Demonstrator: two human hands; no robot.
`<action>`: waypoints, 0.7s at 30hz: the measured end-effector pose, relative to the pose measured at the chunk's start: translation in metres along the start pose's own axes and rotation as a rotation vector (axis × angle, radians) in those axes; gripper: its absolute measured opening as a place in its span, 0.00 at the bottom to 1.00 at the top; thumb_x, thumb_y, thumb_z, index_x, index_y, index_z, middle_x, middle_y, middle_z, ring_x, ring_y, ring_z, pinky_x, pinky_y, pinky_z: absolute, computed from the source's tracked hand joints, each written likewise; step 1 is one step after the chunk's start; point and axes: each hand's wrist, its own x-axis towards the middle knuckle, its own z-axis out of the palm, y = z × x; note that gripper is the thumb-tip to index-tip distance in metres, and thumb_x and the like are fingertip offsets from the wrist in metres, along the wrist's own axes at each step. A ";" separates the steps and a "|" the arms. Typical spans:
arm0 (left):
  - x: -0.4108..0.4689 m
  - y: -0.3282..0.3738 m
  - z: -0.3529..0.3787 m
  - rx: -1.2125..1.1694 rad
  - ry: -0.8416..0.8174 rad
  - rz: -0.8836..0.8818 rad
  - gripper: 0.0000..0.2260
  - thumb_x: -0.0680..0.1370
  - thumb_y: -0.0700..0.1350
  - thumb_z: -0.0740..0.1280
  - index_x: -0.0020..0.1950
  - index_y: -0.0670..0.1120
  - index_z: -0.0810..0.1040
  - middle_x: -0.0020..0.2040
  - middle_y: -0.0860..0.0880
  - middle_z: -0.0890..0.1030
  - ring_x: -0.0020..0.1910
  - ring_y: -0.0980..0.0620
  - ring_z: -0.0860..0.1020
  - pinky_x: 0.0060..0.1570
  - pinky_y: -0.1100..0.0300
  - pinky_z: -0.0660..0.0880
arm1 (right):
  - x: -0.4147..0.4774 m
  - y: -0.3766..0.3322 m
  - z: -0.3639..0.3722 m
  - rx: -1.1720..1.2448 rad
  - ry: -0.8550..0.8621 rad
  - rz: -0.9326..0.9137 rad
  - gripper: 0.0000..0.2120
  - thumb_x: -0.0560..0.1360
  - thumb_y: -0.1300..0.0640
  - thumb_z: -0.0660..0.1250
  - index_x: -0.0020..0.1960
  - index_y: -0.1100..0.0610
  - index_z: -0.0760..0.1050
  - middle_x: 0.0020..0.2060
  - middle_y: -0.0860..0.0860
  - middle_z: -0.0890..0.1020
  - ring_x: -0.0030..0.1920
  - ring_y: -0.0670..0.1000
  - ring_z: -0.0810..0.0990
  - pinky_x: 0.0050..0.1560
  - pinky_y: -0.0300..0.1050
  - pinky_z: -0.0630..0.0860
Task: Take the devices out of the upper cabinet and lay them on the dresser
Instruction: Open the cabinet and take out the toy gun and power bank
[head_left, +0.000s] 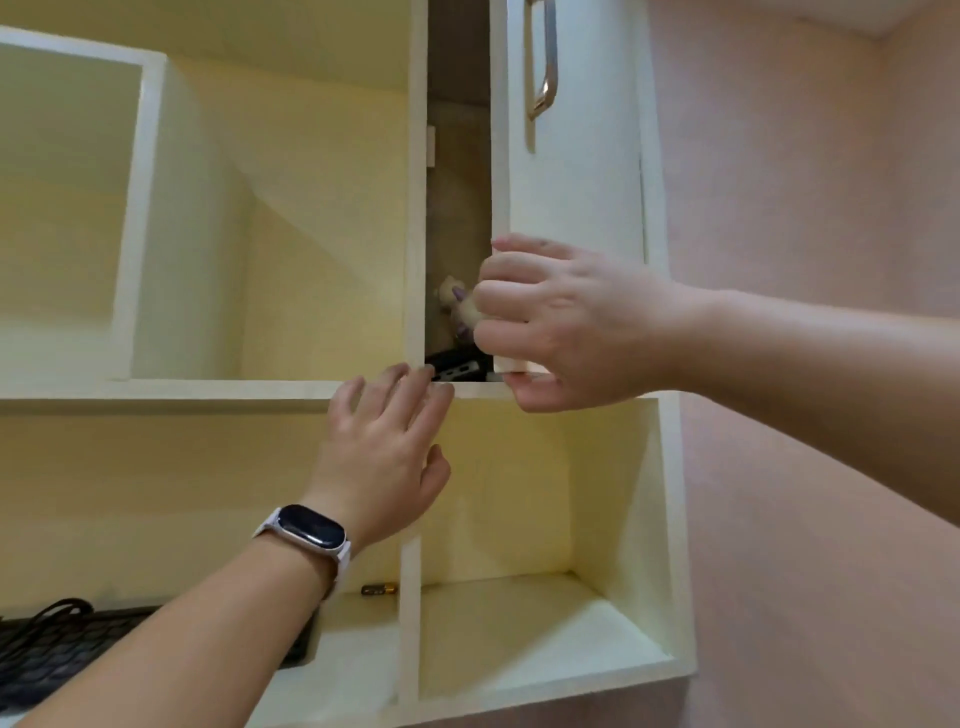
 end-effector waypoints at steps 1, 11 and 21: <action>0.003 0.004 0.001 0.002 -0.022 0.020 0.25 0.70 0.49 0.67 0.66 0.43 0.74 0.66 0.41 0.76 0.65 0.40 0.71 0.62 0.39 0.66 | -0.006 0.001 -0.009 -0.007 -0.017 0.003 0.12 0.77 0.50 0.59 0.49 0.58 0.76 0.47 0.56 0.78 0.54 0.60 0.76 0.72 0.58 0.63; 0.013 0.040 0.008 -0.016 -0.093 0.061 0.27 0.69 0.49 0.65 0.68 0.44 0.74 0.67 0.41 0.74 0.65 0.38 0.69 0.64 0.41 0.62 | -0.083 0.001 -0.084 -0.110 -0.167 0.171 0.09 0.74 0.54 0.62 0.40 0.58 0.75 0.44 0.59 0.77 0.51 0.63 0.77 0.59 0.60 0.74; 0.013 0.039 0.018 -0.076 0.014 0.063 0.27 0.70 0.52 0.59 0.67 0.43 0.75 0.67 0.40 0.74 0.64 0.35 0.70 0.64 0.40 0.61 | -0.138 0.012 -0.095 -0.140 -0.206 0.258 0.11 0.76 0.53 0.60 0.41 0.58 0.77 0.47 0.60 0.79 0.54 0.63 0.78 0.61 0.56 0.73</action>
